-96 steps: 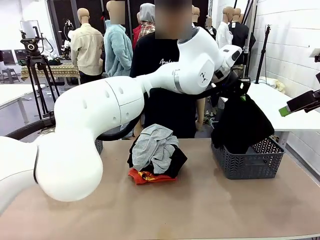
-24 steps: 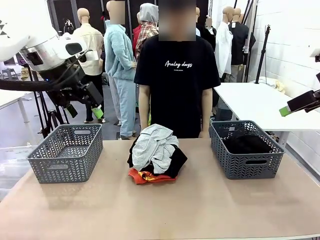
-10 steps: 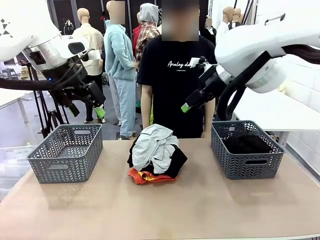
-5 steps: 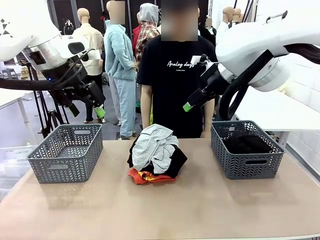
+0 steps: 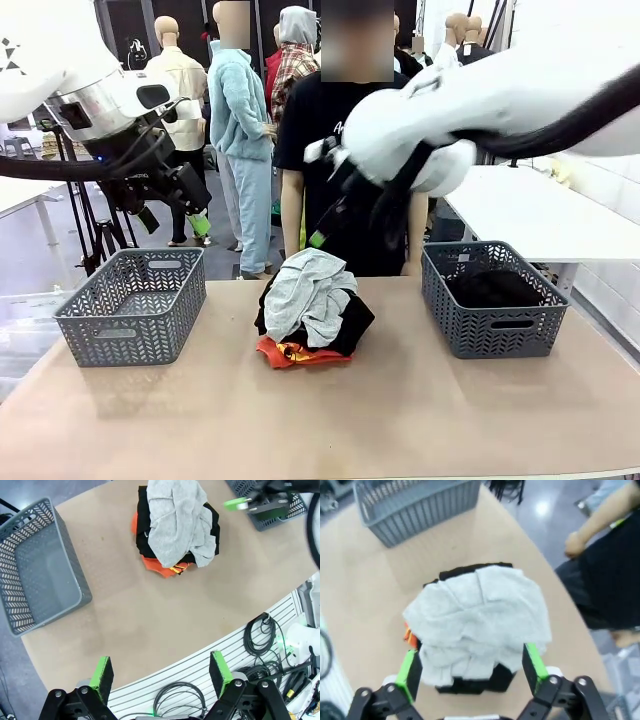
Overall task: Sort the tops and bottoms.
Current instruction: Lift clothes from the center of the table with your right hand.
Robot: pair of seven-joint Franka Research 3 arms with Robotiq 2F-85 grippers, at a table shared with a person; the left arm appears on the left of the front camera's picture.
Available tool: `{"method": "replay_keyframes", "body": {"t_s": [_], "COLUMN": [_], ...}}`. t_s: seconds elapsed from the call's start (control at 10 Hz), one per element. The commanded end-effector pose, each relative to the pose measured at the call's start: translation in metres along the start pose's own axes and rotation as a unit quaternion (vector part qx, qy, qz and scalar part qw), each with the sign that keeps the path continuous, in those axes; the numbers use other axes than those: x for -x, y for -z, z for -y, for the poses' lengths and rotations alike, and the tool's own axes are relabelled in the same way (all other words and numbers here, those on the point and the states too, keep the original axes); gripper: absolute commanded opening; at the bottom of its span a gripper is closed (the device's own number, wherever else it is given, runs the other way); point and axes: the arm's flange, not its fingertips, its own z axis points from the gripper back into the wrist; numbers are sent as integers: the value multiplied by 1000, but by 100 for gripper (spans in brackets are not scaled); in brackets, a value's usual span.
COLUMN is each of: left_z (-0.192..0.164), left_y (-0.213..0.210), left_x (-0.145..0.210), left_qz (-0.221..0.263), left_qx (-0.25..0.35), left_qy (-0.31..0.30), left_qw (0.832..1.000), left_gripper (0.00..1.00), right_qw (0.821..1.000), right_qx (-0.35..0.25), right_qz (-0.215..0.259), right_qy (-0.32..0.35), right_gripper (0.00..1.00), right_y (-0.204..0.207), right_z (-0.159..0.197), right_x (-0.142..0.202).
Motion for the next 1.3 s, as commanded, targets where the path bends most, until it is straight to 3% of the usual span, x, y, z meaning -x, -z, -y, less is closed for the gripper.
{"method": "replay_keyframes", "body": {"t_s": [0.0,0.5,0.8,1.0,1.2], "left_z": [-3,-3,-3,-3,-3], "left_y": [0,0,0,0,0], "left_x": [2,2,2,2,2], "left_qz": [-1,-1,-1,-1,-1], "left_qx": [3,3,3,3,3], "left_qy": [-2,-2,-2,-2,-2], "left_qw": [1000,1000,1000,1000,1000], "left_gripper": [100,100,100,100,100], "right_qw": [997,994,994,995,995], "right_qx": [-5,-22,22,-9,1], "right_qz": [-61,-101,-107,-95,-97], "right_qy": [-44,-37,19,-6,-2], "right_gripper": [100,100,100,100,100], "right_y": [32,68,68,66,63], "right_z": [27,44,44,41,44], "right_x": [-26,-41,-44,-39,-41]}}
